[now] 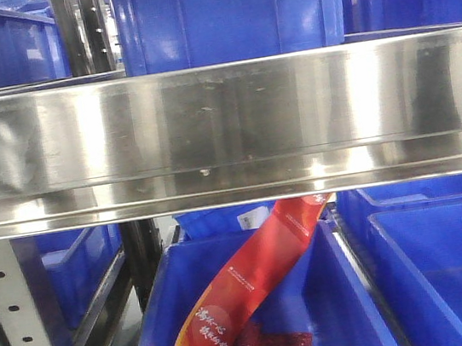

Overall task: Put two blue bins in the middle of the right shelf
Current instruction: 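Align the base in front of the upper shelf level, then lower the teal bin onto the upper shelf rollers with both grippers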

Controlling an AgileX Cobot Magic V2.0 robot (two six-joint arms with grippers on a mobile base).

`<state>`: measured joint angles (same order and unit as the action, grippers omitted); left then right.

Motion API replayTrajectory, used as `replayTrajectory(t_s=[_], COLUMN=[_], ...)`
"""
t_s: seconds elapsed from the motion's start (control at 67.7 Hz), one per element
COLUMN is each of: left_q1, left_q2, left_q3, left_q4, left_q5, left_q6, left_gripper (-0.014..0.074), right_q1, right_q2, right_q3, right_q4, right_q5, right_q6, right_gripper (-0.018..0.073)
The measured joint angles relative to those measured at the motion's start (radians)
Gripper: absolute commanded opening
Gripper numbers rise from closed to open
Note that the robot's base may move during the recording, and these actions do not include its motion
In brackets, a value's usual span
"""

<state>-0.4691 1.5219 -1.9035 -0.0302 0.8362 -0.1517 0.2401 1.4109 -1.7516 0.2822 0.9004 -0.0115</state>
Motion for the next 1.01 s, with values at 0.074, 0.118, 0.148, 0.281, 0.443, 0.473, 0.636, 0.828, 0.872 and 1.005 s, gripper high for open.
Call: replayTrajectory(t_s=[0.074, 0.118, 0.148, 0.281, 0.443, 0.473, 0.636, 0.828, 0.872, 1.005], left_q1=[0.0, 0.0, 0.0, 0.0, 0.0, 0.0, 0.0, 0.0, 0.0, 0.0], left_q2=[0.0, 0.004, 0.006, 0.045, 0.107, 0.116, 0.15, 0.193, 0.201, 0.215], left_q3=[-0.001, -0.002, -0.002, -0.002, 0.011, 0.013, 0.034, 0.061, 0.061, 0.061], left_q4=[0.0, -0.002, -0.002, 0.0, 0.002, 0.002, 0.002, 0.002, 0.004, 0.014], left_q5=[0.066, 0.116, 0.152, 0.312, 0.434, 0.438, 0.44, 0.44, 0.436, 0.414], left_q6=[-0.002, -0.002, -0.002, 0.008, 0.014, 0.016, 0.021, 0.023, 0.027, 0.029], left_gripper=[-0.0111, -0.0111, -0.0111, -0.0111, -0.0111, -0.0111, -0.0111, -0.0111, -0.0108, 0.0006], right_q1=[0.0, 0.0, 0.0, 0.0, 0.0, 0.0, 0.0, 0.0, 0.0, 0.0], right_q2=[0.002, 0.009, 0.017, 0.062, 0.13, 0.138, 0.178, 0.229, 0.237, 0.246], right_q3=[0.0, 0.0, 0.0, 0.0, 0.018, 0.02, 0.043, 0.049, 0.051, 0.051], right_q4=[0.002, 0.004, 0.006, 0.011, 0.011, 0.011, 0.008, 0.0, -0.004, -0.006], right_q5=[0.035, 0.073, 0.098, 0.214, 0.291, 0.293, 0.295, 0.295, 0.293, 0.276], right_q6=[0.0, 0.0, 0.0, 0.002, 0.002, 0.002, 0.002, 0.0, -0.003, -0.007], right_gripper=[-0.0154, -0.0154, -0.0154, -0.0154, -0.0154, -0.0154, -0.0154, -0.0154, -0.0154, -0.0085])
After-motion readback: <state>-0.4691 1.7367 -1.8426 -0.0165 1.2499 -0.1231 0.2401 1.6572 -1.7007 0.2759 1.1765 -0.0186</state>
